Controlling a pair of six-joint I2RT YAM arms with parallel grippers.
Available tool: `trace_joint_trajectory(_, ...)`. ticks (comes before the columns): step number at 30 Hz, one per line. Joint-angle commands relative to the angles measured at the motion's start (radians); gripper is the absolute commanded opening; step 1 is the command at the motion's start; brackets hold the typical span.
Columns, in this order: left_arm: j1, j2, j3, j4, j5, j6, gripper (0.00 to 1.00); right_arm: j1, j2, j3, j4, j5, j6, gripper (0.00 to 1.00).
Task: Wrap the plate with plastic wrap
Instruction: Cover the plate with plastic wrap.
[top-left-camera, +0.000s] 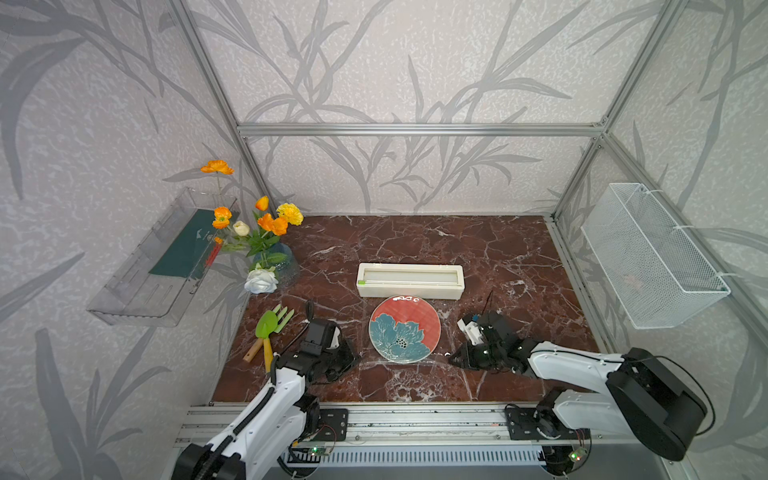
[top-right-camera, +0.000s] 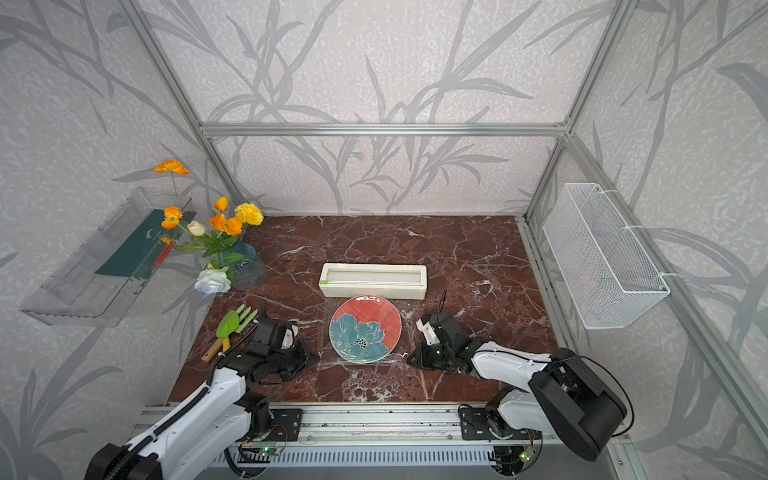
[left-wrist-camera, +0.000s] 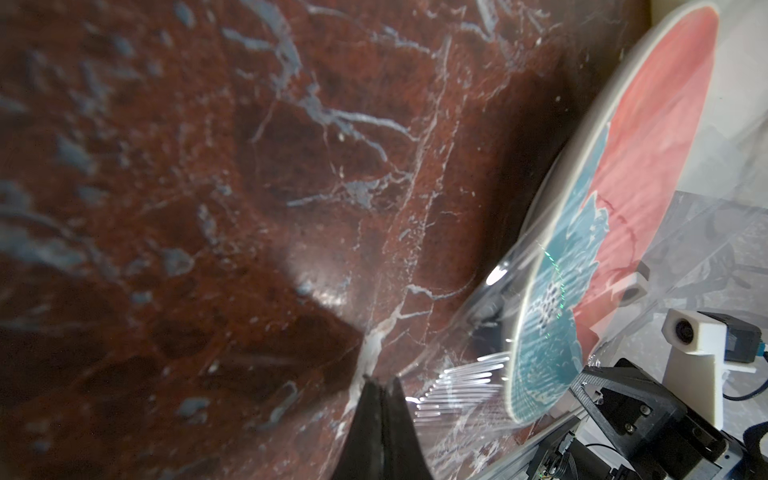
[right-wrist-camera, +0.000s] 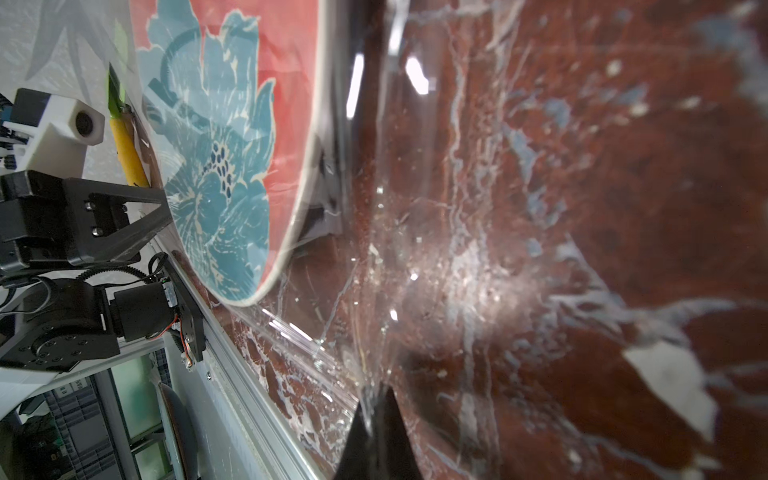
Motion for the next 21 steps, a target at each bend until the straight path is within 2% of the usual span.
trace_joint_trajectory(1,0.003,0.076,-0.016,-0.045,-0.111,0.02,0.0,0.0,0.034,-0.007,-0.08,0.073,-0.018,0.0)
trace_joint_trajectory(9,0.002,0.271,0.057,0.085,-0.15,0.027,0.0,-0.004,0.177,0.075,0.033,0.142,-0.006,0.0)
trace_joint_trajectory(13,-0.002,0.323,0.097,0.126,-0.171,0.021,0.0,-0.004,0.284,0.131,0.131,0.149,0.011,0.0)
trace_joint_trajectory(16,-0.008,0.349,0.109,0.147,-0.184,0.021,0.0,-0.004,0.354,0.163,0.19,0.129,0.029,0.04)
trace_joint_trajectory(21,-0.019,0.334,0.122,0.078,-0.213,0.05,0.0,-0.007,0.321,0.14,0.16,0.131,0.016,0.09)
